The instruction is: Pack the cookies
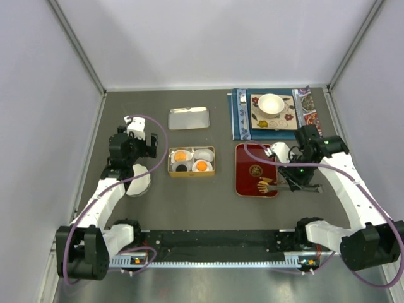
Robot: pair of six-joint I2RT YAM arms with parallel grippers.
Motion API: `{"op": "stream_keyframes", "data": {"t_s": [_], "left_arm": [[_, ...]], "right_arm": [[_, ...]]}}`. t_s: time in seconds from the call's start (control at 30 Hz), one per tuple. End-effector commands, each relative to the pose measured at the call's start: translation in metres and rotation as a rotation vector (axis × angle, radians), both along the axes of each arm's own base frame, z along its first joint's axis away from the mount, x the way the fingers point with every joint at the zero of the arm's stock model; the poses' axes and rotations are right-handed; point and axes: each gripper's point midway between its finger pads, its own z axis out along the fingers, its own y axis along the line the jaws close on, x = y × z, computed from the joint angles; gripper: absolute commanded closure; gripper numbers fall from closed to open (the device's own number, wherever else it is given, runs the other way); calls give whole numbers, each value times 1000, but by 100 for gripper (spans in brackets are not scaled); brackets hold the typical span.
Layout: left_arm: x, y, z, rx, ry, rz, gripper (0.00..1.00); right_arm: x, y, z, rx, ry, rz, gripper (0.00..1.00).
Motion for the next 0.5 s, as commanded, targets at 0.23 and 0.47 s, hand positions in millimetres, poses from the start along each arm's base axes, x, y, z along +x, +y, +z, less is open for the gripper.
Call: {"op": "stream_keyframes", "data": {"t_s": [0.23,0.47], "left_arm": [[7,2,21,2,-69,7,1],[8,0,22,-13,-66,4,1]], "right_arm": [[36,25,42,133,-123,-19,91],[63,46,70,217,-207,-33,94]]}}
